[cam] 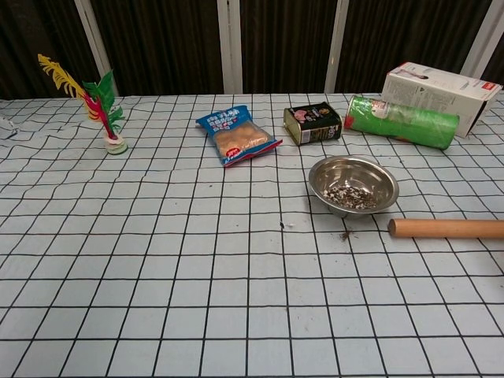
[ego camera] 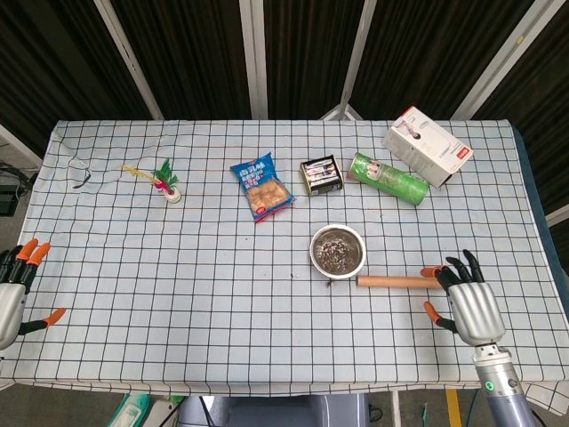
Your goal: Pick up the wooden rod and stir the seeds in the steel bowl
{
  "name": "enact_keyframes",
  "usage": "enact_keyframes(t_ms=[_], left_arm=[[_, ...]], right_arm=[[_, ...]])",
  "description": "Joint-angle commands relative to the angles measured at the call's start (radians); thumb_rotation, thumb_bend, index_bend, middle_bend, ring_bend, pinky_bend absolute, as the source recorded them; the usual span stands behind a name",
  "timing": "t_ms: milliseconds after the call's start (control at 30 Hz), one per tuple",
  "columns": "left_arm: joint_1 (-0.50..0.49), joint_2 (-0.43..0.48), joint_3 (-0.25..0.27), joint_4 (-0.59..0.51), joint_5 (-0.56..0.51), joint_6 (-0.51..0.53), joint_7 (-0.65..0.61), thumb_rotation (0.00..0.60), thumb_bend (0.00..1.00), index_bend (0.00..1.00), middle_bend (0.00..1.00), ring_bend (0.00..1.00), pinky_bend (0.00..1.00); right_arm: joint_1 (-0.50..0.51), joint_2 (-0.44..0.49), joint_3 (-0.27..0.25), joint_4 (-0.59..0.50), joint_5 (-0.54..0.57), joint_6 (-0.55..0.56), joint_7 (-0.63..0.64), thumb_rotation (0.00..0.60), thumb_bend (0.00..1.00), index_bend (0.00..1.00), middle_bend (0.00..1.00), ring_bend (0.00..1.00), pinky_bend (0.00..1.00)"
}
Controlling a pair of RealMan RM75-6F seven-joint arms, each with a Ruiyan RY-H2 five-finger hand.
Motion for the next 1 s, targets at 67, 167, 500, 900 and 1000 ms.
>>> enact_keyframes(t_ms=[67,167,500,900,1000], left_arm=[[0.0,0.001,0.0,-0.001,-0.003,-0.004,-0.004,0.6,0.05,0.0,0.0,0.0,0.0],[-0.001,0.004,0.0,-0.003,-0.009,-0.01,-0.01,0.6,0.05,0.0,0.0,0.0,0.0],[-0.006,0.014,0.001,-0.016,-0.022,-0.032,-0.021,0.6,0.05,0.0,0.0,0.0,0.0],[-0.011,0.021,-0.001,-0.034,-0.043,-0.053,-0.022,0.6,0.05,0.0,0.0,0.0,0.0],[-0.013,0.022,-0.001,-0.037,-0.046,-0.059,-0.021,0.6,0.05,0.0,0.0,0.0,0.0]], right_arm=[[0.044,-0.076,0.007,0.005,0.031,-0.062,-0.082,0.6,0.34,0.37,0.38,0.19,0.0],[0.065,-0.125,0.013,0.03,0.048,-0.088,-0.125,0.6,0.34,0.37,0.38,0.19,0.0],[0.123,-0.24,0.065,0.111,0.14,-0.142,-0.179,0.6,0.34,0.4,0.38,0.19,0.0],[0.158,-0.312,0.081,0.199,0.212,-0.175,-0.178,0.6,0.34,0.47,0.38,0.19,0.0],[0.161,-0.325,0.077,0.219,0.213,-0.173,-0.173,0.6,0.34,0.47,0.38,0.19,0.0]])
